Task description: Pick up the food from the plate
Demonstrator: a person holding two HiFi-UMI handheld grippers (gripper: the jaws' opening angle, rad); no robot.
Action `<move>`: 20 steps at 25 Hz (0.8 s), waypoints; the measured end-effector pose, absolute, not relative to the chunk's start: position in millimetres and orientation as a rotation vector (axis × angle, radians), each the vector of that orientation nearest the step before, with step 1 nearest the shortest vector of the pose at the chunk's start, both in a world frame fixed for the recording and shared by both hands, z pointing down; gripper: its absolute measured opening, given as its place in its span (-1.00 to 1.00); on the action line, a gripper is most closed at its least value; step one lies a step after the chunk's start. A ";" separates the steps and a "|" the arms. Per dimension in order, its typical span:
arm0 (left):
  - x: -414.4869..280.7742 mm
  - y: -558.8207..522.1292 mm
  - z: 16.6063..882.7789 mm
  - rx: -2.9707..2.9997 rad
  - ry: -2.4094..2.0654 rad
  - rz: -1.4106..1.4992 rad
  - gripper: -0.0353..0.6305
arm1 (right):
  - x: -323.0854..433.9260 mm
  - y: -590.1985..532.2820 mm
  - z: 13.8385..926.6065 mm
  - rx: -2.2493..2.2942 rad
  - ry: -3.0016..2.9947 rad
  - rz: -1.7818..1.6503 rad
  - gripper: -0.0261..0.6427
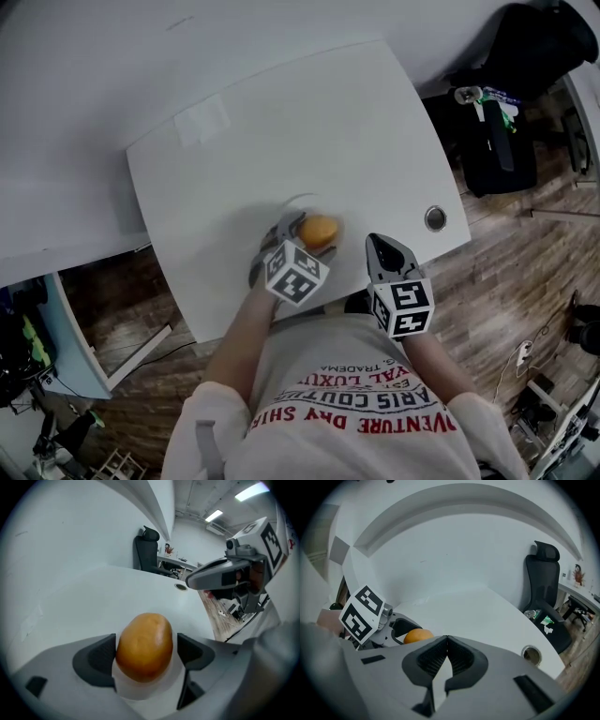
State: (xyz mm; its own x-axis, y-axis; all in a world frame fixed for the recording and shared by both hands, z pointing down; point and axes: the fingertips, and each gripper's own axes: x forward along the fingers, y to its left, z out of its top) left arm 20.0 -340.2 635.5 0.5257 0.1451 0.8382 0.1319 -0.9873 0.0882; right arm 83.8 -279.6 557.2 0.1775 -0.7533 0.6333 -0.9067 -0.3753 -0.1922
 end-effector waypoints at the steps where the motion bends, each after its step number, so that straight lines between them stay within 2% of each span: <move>1: 21.3 -340.5 638.7 2.732 0.247 1.520 0.27 | 84.9 -278.1 559.8 2.218 -1.605 0.989 -0.89; 20: 29.8 -337.7 649.2 2.725 0.226 1.562 0.20 | 109.1 -255.9 570.2 2.194 -1.612 1.021 -0.89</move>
State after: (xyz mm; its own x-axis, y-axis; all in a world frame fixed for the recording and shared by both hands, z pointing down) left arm 29.8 -337.7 649.2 0.4977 0.1206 0.8589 0.1281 -0.9896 0.0648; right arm 109.1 -255.9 570.2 0.1501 -0.7436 0.6515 -0.9066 -0.3664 -0.2092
